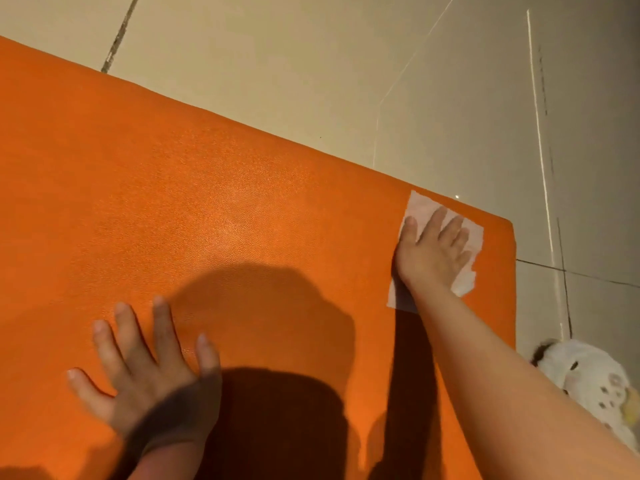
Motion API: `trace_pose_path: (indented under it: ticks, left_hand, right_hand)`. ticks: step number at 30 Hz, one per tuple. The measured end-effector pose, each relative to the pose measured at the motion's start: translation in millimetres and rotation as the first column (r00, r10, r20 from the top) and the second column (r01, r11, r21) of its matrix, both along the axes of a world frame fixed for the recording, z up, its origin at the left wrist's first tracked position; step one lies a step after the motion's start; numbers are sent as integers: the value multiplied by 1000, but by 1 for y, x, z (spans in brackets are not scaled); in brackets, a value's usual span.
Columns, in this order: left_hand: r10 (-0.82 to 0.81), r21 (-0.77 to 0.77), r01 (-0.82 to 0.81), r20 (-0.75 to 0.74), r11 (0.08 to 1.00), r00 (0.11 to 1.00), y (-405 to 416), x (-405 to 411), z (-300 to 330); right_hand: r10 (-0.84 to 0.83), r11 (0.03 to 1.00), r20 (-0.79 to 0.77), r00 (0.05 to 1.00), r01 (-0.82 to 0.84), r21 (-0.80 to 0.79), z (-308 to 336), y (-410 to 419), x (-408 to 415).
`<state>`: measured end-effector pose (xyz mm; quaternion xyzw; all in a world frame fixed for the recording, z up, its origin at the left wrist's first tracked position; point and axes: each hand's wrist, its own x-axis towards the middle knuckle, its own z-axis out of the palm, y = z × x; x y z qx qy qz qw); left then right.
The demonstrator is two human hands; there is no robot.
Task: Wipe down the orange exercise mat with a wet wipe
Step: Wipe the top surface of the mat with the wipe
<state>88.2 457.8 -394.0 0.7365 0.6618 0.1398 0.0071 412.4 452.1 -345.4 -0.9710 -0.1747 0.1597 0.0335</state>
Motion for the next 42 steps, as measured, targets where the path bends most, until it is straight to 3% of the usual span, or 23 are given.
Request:
trace_pose_path:
  ticks: [3,6,8,10,14,19,21,23,25,27,28,30,32,35,39,42]
  left_hand:
    - [4,0,-4,4,1000,1000,0,3,1]
    - [22,-50,-21,18,998,1000,2,5,4]
    - [36,-74,-33,44,997,998,2,9,6]
    - [38,-76,-35,38,996,999,1,12,7]
    - [34,-46,-34,15,998,999,0,13,4]
    - [12,-2,-12,-53,1000,999,1,13,2]
    - [20,-5,-20,-47,1000,999,3,14,3]
    - [12,-2,-12,-46,1000,999,2,14,2]
    - [13,6,-12,-53,1000,999,3,13,2]
    - [24,-17,-24,-26,1000,999,2,13,3]
    - [28,-36,-28,-9,999,1000,3,13,5]
    - [33,-60,-32,6,998,999,4,14,8]
    - [43,-69,-43,6,997,999,5,15,10]
    - [42,-68,-41,5,997,999,3,15,10]
    - [15,-24,-15,-8,1000,1000,1,11,9]
    - [25,-66,-24,21,998,999,0,12,14]
  right_hand:
    - [365,927,78,928,-369,62,-11,42,-77]
    - [755,637,28,655,-744,200,-8,67,-170]
    - [836,533,7,548,-816,224,-4,71,-188]
    - [848,515,19,530,-831,212,-6,63,-169]
    - [782,622,-34,622,-776,107,-6,15,-101]
    - [456,890,-21,890,-456,-22,4,-53,-52]
    - [344,939,-7,939,-344,-11,-1,-48,-71]
    - [379,923,69,923,-383,41,-5,-28,-101]
    - [597,780,127,792,-610,140,-9,-2,-138]
    - [813,543,130,568,-819,183,-12,22,-169]
    - [863,455,135,487,-865,213,-13,32,-176]
    - [892,380,155,425,-890,252,-15,41,-167]
    - [871,433,139,471,-871,233,-17,30,-138]
    - [727,670,84,682,-730,135,-16,-10,-70]
    - [339,940,68,938,-341,9,-1,-92,16]
    - [66,998,71,995,-67,16,8,-134,31]
